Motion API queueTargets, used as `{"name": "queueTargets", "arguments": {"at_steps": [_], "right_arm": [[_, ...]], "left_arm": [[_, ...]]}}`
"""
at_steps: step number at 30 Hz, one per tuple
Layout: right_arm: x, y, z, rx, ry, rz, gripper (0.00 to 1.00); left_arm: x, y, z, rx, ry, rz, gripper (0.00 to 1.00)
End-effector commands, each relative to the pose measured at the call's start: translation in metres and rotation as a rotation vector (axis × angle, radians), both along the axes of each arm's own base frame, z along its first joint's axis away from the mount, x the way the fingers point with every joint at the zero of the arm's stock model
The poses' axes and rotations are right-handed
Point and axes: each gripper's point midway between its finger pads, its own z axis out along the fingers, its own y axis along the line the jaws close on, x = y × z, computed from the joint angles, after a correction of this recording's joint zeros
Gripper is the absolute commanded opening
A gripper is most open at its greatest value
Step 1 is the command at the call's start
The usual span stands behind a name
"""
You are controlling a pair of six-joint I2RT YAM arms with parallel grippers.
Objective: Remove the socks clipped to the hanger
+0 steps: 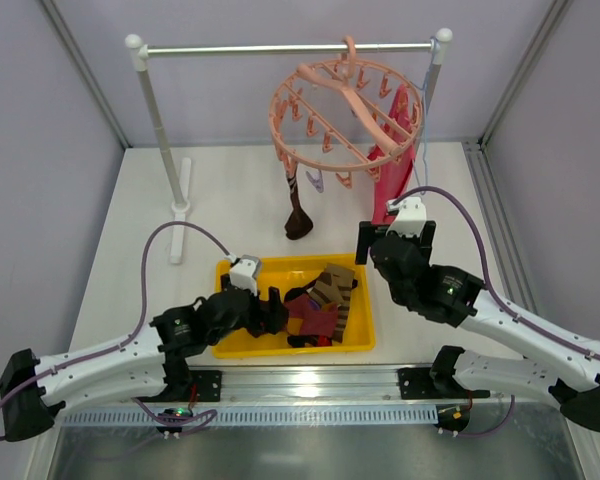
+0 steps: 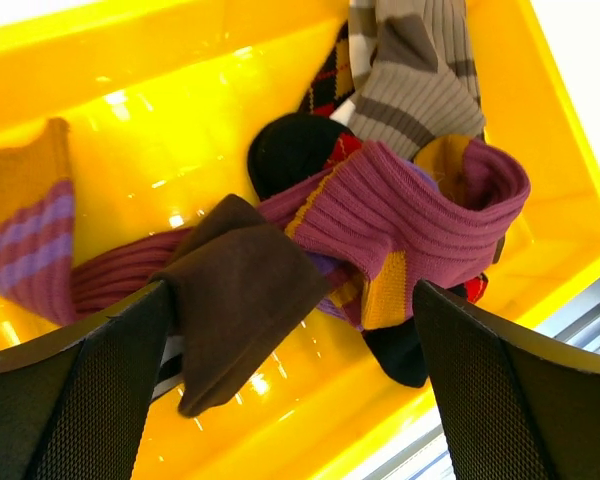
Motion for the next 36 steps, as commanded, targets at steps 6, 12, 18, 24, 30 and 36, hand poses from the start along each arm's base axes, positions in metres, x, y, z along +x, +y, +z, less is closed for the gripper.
{"name": "queueTargets", "arguments": {"at_steps": [6,12,18,24,30,36], "right_arm": [[0.001,-0.006,0.005,0.041,-0.025,-0.031,1.00],[-0.001,-0.008,0.002,0.054,-0.029,-0.039,1.00],[0.000,-0.012,-0.003,0.073,-0.049,-0.056,1.00],[0.004,-0.016,-0.021,0.097,-0.049,-0.069,1.00],[0.007,-0.032,-0.040,0.112,-0.029,-0.106,1.00],[0.006,-0.047,-0.045,0.155,-0.050,-0.123,1.00]], "left_arm": [[0.013,0.028,0.039,-0.009,-0.051,0.155,1.00],[0.016,0.051,0.055,0.028,-0.089,0.225,1.00],[0.029,0.042,0.073,-0.089,-0.193,0.233,1.00],[0.055,0.013,0.069,-0.160,-0.148,0.143,1.00],[0.110,-0.011,0.079,-0.270,-0.132,0.110,1.00],[0.171,-0.040,0.106,-0.310,-0.205,0.153,0.91]]}}
